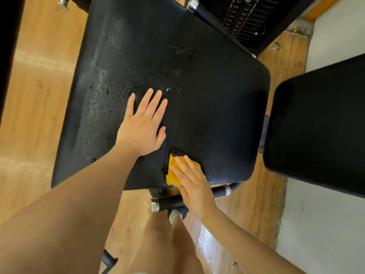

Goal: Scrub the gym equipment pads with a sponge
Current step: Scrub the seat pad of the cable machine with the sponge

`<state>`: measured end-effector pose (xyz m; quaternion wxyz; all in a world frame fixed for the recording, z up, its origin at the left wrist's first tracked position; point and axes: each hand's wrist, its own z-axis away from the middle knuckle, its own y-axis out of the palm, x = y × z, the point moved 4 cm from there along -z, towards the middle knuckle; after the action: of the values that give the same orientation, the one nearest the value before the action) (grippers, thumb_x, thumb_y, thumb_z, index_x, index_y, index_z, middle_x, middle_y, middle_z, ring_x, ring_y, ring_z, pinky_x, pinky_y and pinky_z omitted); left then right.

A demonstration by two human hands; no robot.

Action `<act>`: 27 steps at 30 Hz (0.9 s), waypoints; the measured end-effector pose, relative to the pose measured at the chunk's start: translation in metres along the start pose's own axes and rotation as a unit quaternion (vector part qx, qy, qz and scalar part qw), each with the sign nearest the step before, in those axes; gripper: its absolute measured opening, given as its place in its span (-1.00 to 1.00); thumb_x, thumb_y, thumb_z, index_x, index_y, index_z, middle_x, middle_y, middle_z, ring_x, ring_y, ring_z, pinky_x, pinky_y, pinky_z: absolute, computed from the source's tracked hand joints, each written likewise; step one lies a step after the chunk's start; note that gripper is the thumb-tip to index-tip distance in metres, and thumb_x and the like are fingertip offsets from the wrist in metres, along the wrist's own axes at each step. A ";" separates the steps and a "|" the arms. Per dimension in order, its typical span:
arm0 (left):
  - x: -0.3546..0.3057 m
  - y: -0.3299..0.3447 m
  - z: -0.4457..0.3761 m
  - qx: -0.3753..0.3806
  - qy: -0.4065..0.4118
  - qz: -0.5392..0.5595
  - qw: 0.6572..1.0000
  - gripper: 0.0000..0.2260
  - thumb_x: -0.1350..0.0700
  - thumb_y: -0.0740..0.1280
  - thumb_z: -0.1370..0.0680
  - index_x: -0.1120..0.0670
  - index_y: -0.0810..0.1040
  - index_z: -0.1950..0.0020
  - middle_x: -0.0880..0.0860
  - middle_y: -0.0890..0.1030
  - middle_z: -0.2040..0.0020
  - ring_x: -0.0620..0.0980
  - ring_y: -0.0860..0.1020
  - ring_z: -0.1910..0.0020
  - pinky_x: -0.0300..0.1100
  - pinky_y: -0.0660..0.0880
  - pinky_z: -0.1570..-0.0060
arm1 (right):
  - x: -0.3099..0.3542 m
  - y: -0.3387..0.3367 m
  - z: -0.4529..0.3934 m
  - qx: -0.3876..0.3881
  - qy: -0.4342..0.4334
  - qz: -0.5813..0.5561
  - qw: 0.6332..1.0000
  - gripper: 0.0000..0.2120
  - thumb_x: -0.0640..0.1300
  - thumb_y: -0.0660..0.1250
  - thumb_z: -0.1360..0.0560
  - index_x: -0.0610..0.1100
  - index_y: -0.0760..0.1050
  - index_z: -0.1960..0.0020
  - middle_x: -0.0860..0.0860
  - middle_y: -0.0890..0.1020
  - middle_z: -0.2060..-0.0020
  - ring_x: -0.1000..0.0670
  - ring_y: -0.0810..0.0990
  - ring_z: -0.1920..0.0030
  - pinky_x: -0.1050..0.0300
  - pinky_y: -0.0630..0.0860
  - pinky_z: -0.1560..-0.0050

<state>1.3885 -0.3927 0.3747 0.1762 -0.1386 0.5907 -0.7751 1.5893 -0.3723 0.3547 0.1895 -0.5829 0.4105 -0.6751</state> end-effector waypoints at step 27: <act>-0.001 -0.022 0.043 0.006 -0.153 0.090 0.984 -0.41 -0.08 0.08 -0.62 0.06 -0.05 -0.57 0.07 -0.06 -0.58 0.06 -0.16 -0.55 0.17 -0.34 -0.40 | -0.080 -0.113 -0.140 -0.011 0.161 -0.058 0.985 -0.65 -0.30 0.21 -0.55 -0.23 0.42 -0.34 -0.08 0.41 -0.36 -0.03 0.28 -0.42 0.36 0.10 -0.36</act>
<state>1.4048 -0.4240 0.4073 0.3346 -0.2007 0.5623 -0.7291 1.5023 -0.2002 0.3937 0.0751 -0.4914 0.4090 -0.7652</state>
